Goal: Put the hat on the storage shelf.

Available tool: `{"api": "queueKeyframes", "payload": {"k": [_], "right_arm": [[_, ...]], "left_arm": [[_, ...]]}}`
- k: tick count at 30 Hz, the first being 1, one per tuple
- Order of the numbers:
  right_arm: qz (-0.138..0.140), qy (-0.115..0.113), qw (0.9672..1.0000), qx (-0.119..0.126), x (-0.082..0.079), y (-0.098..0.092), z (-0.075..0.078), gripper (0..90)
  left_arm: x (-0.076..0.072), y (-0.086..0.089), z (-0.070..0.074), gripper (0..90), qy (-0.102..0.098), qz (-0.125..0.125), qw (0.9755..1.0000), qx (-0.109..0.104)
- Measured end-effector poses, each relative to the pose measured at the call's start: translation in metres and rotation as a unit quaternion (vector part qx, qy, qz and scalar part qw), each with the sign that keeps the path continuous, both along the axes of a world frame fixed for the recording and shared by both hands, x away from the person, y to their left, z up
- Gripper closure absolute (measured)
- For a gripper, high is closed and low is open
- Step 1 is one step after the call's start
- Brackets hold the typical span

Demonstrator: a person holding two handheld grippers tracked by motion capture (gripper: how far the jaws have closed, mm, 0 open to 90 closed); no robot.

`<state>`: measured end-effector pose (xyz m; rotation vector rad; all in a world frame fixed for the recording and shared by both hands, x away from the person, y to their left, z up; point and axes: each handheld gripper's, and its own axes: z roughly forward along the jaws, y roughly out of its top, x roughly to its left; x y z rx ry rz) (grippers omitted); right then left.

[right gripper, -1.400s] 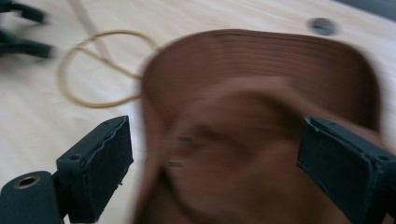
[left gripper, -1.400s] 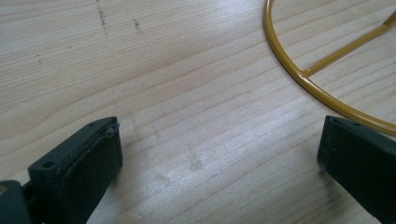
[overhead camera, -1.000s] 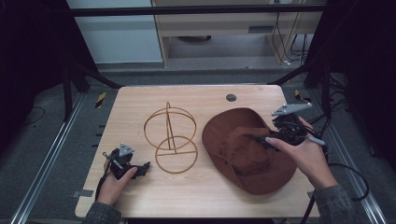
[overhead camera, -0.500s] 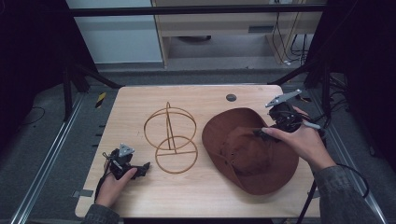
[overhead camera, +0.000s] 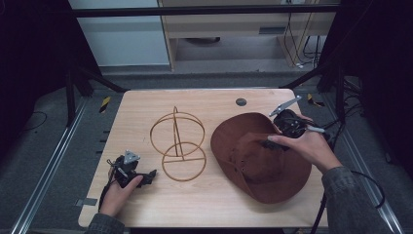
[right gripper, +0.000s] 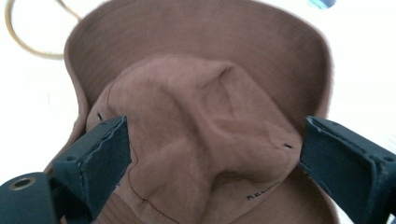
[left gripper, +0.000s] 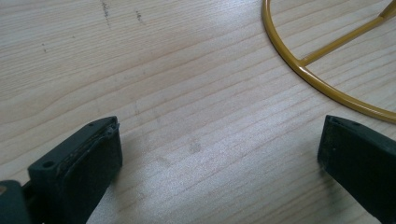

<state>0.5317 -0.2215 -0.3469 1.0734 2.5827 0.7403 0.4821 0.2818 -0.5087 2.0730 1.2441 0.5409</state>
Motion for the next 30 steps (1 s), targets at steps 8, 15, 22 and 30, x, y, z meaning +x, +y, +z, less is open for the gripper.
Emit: {"api": "queueKeyframes", "payload": {"k": [8,15,22,30], "right_arm": [[0.024,0.014,0.9995,-0.016,0.002,0.018,-0.024,9.9],[0.030,0.025,0.9988,-0.030,0.007,0.024,-0.037,12.9],[0.034,0.028,0.9986,-0.030,0.010,0.025,-0.043,18.3],[0.036,0.028,0.9982,-0.039,0.010,0.026,-0.048,24.3]], "left_arm": [[-0.001,0.000,0.000,0.0,0.000,-0.003,1.0000,0.002],[-0.001,0.000,0.000,0.0,0.000,-0.003,1.0000,0.002],[-0.001,0.000,0.000,0.0,0.000,-0.003,1.0000,0.002],[-0.001,0.000,0.000,0.0,0.000,-0.004,1.0000,0.002]]}}
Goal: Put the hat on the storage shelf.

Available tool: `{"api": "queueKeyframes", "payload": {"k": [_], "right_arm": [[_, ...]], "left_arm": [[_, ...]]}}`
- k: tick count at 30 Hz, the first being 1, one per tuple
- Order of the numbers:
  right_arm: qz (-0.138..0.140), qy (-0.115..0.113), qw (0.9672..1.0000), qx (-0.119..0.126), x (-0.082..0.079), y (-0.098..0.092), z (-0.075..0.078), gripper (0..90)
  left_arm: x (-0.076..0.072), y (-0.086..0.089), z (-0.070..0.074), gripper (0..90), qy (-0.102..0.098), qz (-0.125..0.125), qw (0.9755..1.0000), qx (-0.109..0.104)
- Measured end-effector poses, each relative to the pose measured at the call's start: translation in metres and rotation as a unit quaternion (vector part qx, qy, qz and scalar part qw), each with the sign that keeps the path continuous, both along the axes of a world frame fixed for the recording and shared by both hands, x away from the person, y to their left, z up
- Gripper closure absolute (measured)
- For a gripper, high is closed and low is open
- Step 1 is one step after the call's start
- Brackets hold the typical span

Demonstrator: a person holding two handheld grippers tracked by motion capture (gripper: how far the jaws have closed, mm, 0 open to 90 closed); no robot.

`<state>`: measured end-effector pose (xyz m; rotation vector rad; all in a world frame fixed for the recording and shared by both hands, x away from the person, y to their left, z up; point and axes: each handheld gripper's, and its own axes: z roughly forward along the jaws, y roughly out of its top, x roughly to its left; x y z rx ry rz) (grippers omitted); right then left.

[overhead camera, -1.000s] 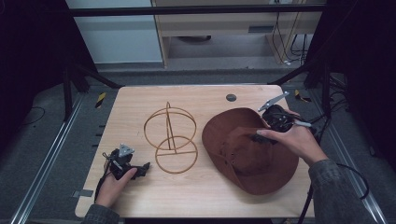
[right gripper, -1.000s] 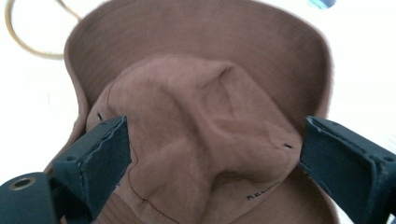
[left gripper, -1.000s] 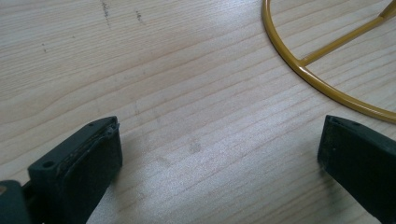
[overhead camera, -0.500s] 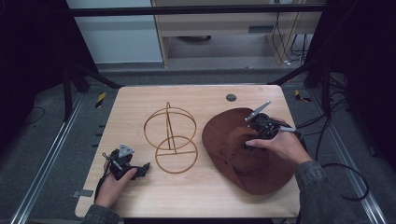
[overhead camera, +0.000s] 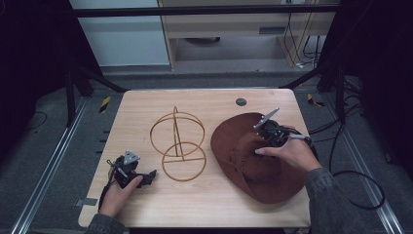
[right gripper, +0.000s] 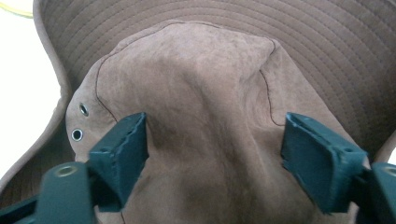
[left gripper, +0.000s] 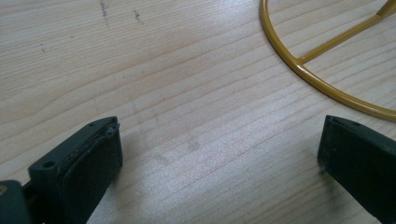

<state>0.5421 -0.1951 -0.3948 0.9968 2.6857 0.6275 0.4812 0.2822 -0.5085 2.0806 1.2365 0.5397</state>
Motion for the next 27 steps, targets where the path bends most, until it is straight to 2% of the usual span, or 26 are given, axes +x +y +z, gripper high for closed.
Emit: {"api": "queueKeyframes", "payload": {"k": [2,7,8,9,10,13,14,15,16,17,18,19,24,27], "right_arm": [[-0.001,0.000,1.0000,-0.001,0.000,0.000,-0.001,25.7],[-0.005,0.002,1.0000,-0.002,-0.001,-0.003,-0.006,38.7],[-0.005,0.002,1.0000,-0.002,-0.001,-0.003,-0.006,38.7],[-0.002,0.003,1.0000,-0.002,-0.001,-0.004,-0.007,44.6],[-0.002,0.003,1.0000,-0.002,-0.001,-0.004,-0.007,44.6],[0.000,0.005,1.0000,-0.001,0.000,-0.006,-0.008,56.0],[-0.002,0.008,1.0000,0.002,0.000,-0.008,-0.009,65.1],[0.000,0.010,0.9999,0.005,0.000,-0.009,-0.010,70.4],[0.000,0.010,0.9999,0.005,0.000,-0.009,-0.010,70.4],[0.004,0.012,0.9999,0.003,0.001,-0.010,-0.011,78.5],[0.004,0.012,0.9999,0.003,0.001,-0.010,-0.011,78.5],[0.004,0.014,0.9999,0.005,0.001,-0.010,-0.011,83.4],[0.006,0.018,0.9997,0.017,0.000,-0.011,-0.008,87.3],[-0.002,0.012,0.9995,0.028,-0.002,-0.016,-0.002,88.8]], "left_arm": [[0.000,0.000,0.000,0.0,0.000,0.000,1.0000,0.000],[0.000,0.000,0.000,0.0,0.000,-0.001,1.0000,0.000],[0.000,0.000,0.000,0.0,0.000,-0.001,1.0000,0.000],[0.000,0.000,0.000,0.0,0.000,-0.001,1.0000,0.000],[0.000,0.000,0.000,0.0,0.000,-0.001,1.0000,0.000],[-0.001,0.000,0.000,0.0,0.000,-0.001,1.0000,0.000],[-0.001,0.000,0.000,0.0,0.000,-0.001,1.0000,0.000],[-0.001,0.000,0.000,0.0,0.000,-0.001,1.0000,0.000],[-0.001,0.000,0.000,0.0,0.000,-0.001,1.0000,0.000],[-0.001,0.000,0.000,0.0,0.000,-0.001,1.0000,0.000],[-0.001,0.000,0.000,0.0,0.000,-0.001,1.0000,0.000],[-0.001,0.000,0.000,0.0,0.000,-0.001,1.0000,0.000],[-0.001,0.000,0.000,0.0,0.000,-0.001,1.0000,0.000],[-0.001,0.000,0.000,0.0,0.000,0.000,1.0000,0.000]]}}
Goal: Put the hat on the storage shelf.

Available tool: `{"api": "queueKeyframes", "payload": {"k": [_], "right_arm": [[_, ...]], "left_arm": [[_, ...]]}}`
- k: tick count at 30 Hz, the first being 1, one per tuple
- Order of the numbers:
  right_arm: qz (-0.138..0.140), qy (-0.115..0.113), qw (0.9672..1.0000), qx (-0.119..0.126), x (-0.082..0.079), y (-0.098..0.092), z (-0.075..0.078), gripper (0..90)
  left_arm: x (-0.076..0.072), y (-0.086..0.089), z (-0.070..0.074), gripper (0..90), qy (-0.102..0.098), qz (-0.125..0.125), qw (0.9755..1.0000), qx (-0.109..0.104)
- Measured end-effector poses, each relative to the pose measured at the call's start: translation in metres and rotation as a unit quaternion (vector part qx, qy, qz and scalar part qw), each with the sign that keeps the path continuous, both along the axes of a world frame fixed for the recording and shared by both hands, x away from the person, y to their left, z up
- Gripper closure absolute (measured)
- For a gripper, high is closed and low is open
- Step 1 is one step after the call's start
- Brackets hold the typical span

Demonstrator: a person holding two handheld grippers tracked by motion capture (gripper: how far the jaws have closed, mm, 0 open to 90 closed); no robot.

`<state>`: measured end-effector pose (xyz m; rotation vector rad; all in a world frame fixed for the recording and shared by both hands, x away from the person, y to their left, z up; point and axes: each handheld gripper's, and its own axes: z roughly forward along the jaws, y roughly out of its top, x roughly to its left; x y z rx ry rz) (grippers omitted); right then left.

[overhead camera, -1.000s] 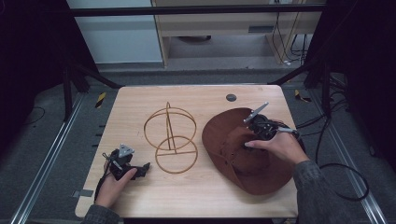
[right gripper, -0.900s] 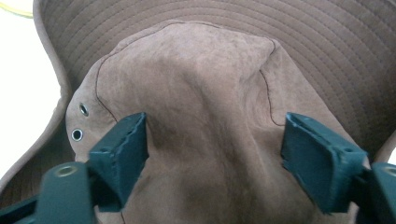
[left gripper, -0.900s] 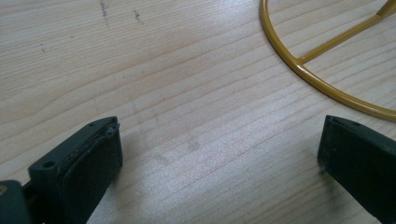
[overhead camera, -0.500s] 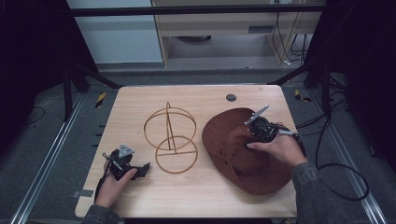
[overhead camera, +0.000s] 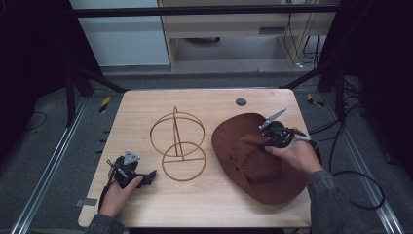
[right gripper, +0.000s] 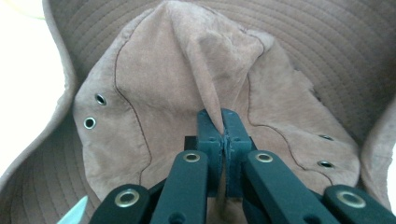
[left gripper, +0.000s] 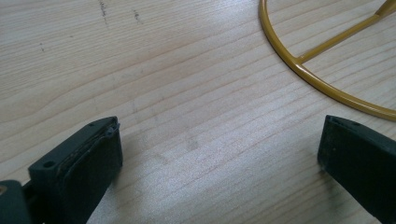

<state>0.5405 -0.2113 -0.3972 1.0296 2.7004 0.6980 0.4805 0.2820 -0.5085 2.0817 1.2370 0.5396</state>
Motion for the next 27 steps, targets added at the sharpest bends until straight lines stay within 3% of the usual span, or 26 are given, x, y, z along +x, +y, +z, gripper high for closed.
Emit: {"api": "queueKeyframes", "payload": {"k": [4,11,19,27], "right_arm": [[-0.007,-0.002,0.9998,0.020,-0.002,-0.006,0.006,89.0],[-0.014,-0.011,0.9993,0.032,-0.006,-0.009,0.022,89.1],[-0.019,-0.038,0.9972,0.061,-0.015,-0.012,0.054,89.1],[-0.022,-0.077,0.9928,0.089,-0.021,-0.012,0.093,89.2]], "left_arm": [[0.000,0.000,0.000,0.0,-0.001,0.000,1.0000,-0.001],[0.000,0.000,0.000,0.0,0.000,0.000,1.0000,0.000],[0.000,0.000,0.000,0.0,0.000,0.000,1.0000,0.000],[0.000,0.000,0.000,0.0,0.000,0.000,1.0000,-0.001]]}}
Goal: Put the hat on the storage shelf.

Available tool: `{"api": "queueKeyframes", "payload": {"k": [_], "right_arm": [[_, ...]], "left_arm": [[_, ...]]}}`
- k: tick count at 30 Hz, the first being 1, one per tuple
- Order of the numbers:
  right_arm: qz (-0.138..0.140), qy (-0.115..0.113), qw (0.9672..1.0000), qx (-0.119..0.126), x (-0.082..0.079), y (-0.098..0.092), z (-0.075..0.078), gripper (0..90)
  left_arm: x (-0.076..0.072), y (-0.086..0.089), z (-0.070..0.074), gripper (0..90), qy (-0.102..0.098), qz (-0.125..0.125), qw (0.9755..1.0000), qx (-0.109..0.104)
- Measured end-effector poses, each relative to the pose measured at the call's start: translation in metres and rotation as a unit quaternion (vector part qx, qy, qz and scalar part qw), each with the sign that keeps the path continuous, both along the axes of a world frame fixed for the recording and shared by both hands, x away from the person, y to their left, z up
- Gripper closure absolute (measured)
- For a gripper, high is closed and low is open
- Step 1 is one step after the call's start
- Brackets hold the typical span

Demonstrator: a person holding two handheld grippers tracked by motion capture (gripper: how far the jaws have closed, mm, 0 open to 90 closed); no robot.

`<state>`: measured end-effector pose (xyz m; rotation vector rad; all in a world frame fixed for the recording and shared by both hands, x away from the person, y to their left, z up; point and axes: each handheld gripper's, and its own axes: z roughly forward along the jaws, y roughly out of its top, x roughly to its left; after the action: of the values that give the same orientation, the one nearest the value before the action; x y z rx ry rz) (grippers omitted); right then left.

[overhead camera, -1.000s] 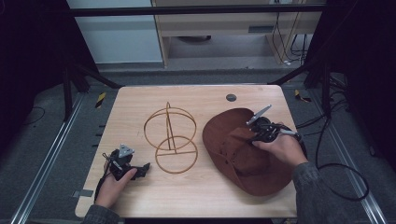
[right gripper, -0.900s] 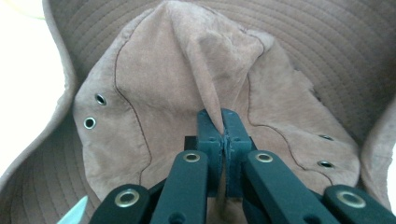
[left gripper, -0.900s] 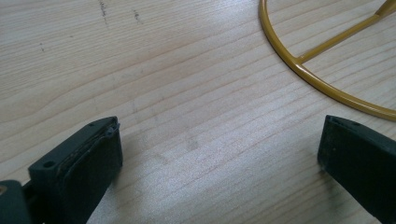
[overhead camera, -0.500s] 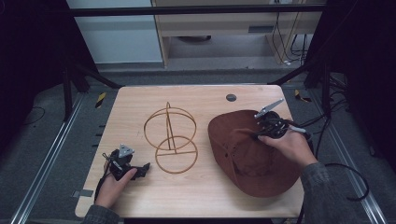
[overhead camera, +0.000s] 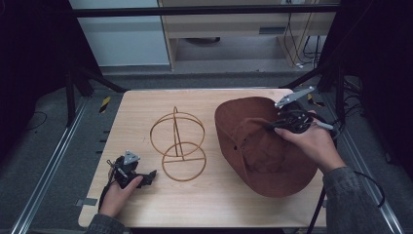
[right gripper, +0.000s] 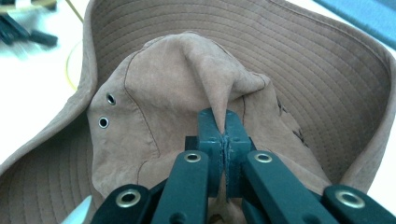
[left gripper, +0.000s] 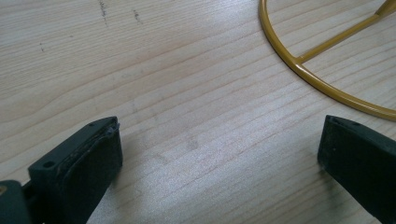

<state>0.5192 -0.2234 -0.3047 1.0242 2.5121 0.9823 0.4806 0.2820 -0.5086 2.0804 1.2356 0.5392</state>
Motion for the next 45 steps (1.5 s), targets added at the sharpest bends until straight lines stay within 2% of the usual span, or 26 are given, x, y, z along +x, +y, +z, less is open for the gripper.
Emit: {"api": "queueKeyframes", "payload": {"k": [1,6,15,26,36,45], "right_arm": [[0.000,0.000,1.0000,0.000,0.000,0.000,0.000,89.2],[-0.002,-0.022,0.9997,0.011,-0.005,0.001,0.022,89.2],[-0.001,-0.043,0.9988,0.022,-0.010,0.005,0.047,89.1],[0.009,-0.060,0.9973,0.042,-0.015,0.017,0.063,89.2],[0.016,-0.083,0.9943,0.065,-0.032,0.019,0.076,89.2],[0.025,-0.098,0.9923,0.071,-0.041,0.030,0.087,89.2]], "left_arm": [[0.000,0.000,0.000,0.0,0.001,0.000,1.0000,0.001],[0.000,0.000,0.000,0.0,0.000,0.000,1.0000,0.001],[0.000,0.000,0.000,0.0,0.000,0.001,1.0000,-0.001],[0.000,0.000,0.000,0.0,-0.001,0.001,1.0000,-0.001],[0.000,0.000,0.000,0.0,0.000,0.001,1.0000,-0.001],[0.000,0.000,0.000,0.0,-0.001,0.001,1.0000,-0.001]]}}
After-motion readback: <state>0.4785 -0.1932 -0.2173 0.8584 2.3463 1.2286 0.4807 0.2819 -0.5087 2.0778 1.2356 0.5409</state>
